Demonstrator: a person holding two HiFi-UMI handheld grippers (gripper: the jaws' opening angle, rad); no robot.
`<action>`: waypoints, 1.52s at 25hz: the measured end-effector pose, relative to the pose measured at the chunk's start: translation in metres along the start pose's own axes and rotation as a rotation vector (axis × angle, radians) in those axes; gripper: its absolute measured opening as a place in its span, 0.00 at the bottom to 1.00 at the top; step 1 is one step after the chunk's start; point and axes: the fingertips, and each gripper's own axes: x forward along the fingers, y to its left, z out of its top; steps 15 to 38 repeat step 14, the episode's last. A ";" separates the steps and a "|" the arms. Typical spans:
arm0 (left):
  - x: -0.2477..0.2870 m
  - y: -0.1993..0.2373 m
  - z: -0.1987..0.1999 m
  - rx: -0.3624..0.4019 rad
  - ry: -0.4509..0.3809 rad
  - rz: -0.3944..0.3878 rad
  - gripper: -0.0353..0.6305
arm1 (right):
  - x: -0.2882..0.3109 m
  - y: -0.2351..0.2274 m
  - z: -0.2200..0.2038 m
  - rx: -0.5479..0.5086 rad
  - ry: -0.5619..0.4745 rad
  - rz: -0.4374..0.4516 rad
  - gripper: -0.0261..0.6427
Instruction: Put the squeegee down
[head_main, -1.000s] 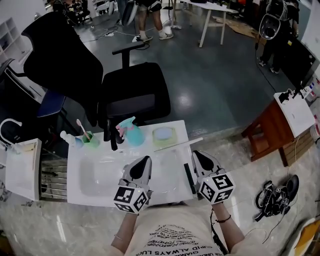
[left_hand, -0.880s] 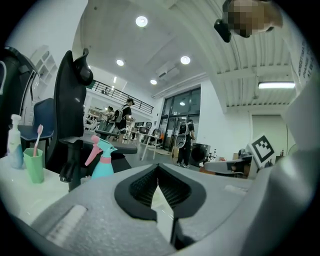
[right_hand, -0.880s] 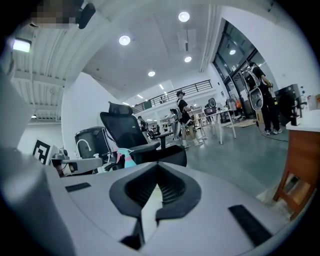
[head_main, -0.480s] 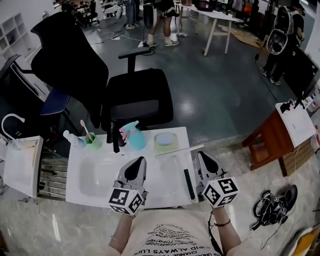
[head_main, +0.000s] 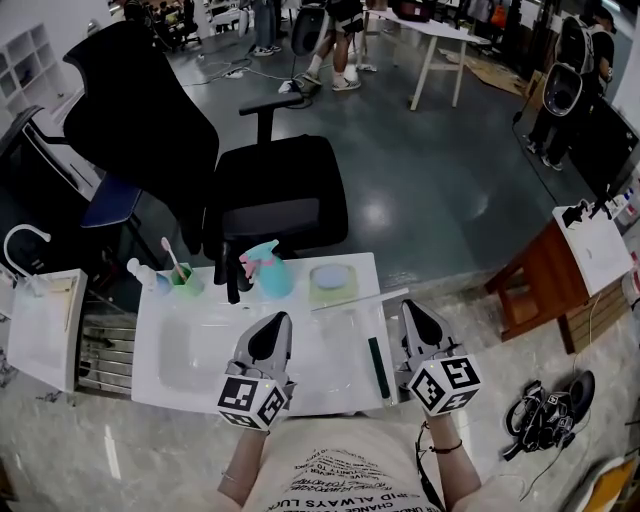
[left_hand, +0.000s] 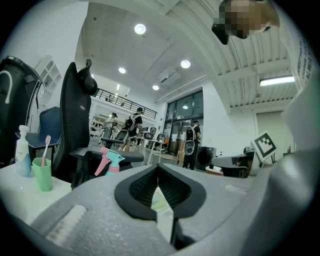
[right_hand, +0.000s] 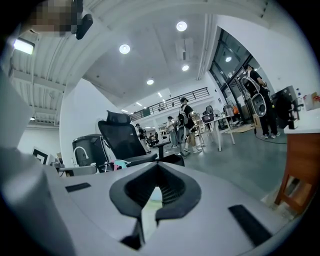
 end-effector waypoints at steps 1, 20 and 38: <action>-0.001 0.000 0.000 0.001 0.001 0.002 0.09 | -0.001 0.000 0.000 0.000 -0.001 -0.002 0.04; -0.005 0.001 -0.004 0.000 0.015 0.017 0.09 | -0.005 0.000 -0.001 -0.010 0.006 -0.002 0.04; -0.005 0.001 -0.004 0.000 0.015 0.017 0.09 | -0.005 0.000 -0.001 -0.010 0.006 -0.002 0.04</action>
